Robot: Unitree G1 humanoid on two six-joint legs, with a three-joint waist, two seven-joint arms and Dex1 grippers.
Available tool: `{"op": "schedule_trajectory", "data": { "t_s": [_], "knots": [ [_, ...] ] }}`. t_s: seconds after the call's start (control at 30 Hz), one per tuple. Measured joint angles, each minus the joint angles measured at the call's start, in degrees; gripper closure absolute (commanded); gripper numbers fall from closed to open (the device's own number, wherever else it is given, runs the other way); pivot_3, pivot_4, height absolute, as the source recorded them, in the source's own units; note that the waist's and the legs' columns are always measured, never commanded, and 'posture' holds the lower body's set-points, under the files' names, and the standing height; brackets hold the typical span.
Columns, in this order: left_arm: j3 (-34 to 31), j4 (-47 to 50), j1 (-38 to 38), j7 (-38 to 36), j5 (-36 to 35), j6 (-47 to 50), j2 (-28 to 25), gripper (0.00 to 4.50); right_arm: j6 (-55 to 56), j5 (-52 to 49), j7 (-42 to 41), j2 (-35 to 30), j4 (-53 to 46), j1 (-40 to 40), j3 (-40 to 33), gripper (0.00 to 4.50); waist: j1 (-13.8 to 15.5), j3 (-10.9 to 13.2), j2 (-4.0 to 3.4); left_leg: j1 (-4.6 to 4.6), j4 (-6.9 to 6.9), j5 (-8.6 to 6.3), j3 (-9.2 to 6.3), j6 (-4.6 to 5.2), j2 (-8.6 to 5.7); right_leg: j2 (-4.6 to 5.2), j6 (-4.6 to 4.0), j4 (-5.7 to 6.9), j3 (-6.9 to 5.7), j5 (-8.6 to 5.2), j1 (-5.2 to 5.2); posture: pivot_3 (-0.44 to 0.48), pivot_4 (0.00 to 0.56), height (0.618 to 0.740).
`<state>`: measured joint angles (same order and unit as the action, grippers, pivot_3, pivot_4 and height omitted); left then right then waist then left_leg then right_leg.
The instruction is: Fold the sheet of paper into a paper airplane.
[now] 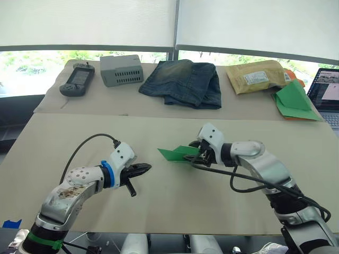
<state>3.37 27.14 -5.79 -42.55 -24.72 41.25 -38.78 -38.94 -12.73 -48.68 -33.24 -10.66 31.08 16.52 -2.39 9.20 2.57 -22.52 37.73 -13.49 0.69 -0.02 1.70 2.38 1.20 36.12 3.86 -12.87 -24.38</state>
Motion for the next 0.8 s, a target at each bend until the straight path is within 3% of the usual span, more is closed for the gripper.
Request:
{"op": "schedule_trajectory", "data": {
  "t_s": [0.17,0.3,0.4,0.53,0.8],
  "knots": [
    [0.1,-0.6,-0.4,0.5,0.2,-0.1,0.4,4.5,0.1,-1.5,-5.9,-2.9,0.3,5.7,-1.0,1.55,0.0,0.0,-0.02,0.01,0.04,0.0,-0.01,0.0,0.0,-0.01,0.0,0.03,0.0,0.02,0.02,0.0,0.15,0.74],
    [0.9,-1.3,-0.7,0.7,1.2,-0.9,0.9,4.5,1.0,5.2,-10.0,-7.9,4.8,11.7,6.8,1.55,0.0,0.0,-0.02,0.04,0.07,0.0,0.01,0.0,0.0,-0.01,-0.01,0.01,-0.01,0.03,0.04,0.0,0.15,0.74],
    [2.1,-1.5,-0.5,0.8,2.0,-1.3,1.2,4.5,1.5,9.2,-9.8,-5.2,10.8,14.5,9.6,1.55,-0.2,0.0,-0.02,0.02,0.07,0.0,0.03,0.0,0.01,-0.05,-0.1,0.05,0.02,0.09,0.0,0.0,0.15,0.74],
    [2.3,-1.3,0.1,1.1,2.3,-1.4,1.2,4.5,-4.5,10.0,-8.9,-0.7,11.7,18.9,10.2,1.55,-0.2,0.0,-0.05,-0.08,0.07,0.0,-0.01,0.0,0.09,-0.13,-0.2,0.13,0.03,0.15,-0.14,0.0,0.15,0.74],
    [2.1,-1.0,1.6,2.8,2.6,-1.3,1.2,4.5,-13.7,7.4,-14.7,-0.6,8.2,20.4,12.6,1.55,0.4,0.0,-0.07,-0.19,0.12,0.0,-0.04,0.0,0.03,0.09,-0.11,0.02,-0.04,0.2,-0.12,0.0,0.15,0.74]
  ]
}}
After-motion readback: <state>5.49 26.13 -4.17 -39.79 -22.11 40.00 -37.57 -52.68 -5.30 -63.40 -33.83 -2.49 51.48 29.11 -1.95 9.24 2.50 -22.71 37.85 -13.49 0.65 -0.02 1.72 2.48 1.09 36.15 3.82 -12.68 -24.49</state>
